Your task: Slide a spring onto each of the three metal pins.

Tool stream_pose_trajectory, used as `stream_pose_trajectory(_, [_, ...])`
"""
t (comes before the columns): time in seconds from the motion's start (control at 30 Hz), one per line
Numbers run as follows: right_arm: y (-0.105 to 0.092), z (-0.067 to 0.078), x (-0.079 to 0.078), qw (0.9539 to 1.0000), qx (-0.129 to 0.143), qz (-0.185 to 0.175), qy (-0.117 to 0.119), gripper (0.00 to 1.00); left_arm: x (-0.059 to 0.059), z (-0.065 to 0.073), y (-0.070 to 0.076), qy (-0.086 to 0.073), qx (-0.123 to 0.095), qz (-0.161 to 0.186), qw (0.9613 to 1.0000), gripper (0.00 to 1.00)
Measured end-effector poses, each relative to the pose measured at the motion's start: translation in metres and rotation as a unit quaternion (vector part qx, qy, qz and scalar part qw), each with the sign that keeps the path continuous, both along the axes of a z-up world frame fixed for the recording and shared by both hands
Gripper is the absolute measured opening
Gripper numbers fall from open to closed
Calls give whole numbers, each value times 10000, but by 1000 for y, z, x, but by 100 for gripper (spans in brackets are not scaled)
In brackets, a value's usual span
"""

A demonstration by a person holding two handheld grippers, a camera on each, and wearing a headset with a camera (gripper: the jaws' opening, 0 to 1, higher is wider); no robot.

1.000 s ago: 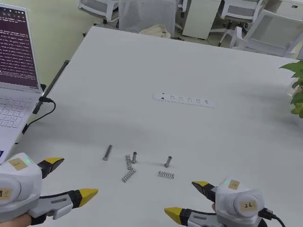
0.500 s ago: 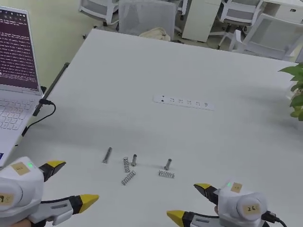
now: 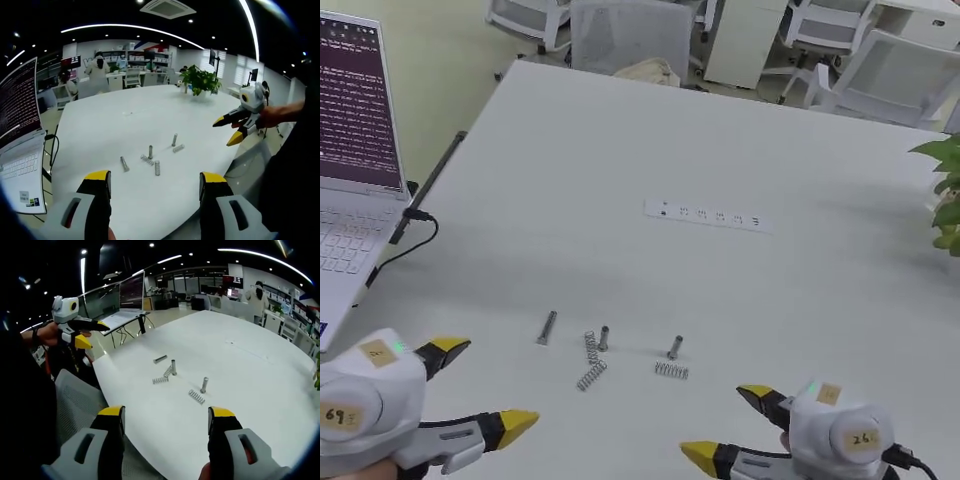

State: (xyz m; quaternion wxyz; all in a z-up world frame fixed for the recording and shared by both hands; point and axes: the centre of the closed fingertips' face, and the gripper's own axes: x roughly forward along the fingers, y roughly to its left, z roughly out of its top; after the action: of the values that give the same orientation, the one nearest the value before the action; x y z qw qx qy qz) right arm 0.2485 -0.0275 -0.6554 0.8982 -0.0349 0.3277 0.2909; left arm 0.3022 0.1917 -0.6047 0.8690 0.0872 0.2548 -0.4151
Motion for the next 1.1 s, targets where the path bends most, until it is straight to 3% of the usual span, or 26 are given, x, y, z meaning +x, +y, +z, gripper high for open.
stream_pose_trajectory(0.53, [-4, 4, 1, 9997, -40, -242, -68, 65, 8, -1, -3, 13, 24, -295, 9996, 68])
stream_pose_trajectory(1.1, [5, 1, -3, 9992, -70, -381, -30, 65, 14, -6, 0, 49, 6, -526, 9986, 68])
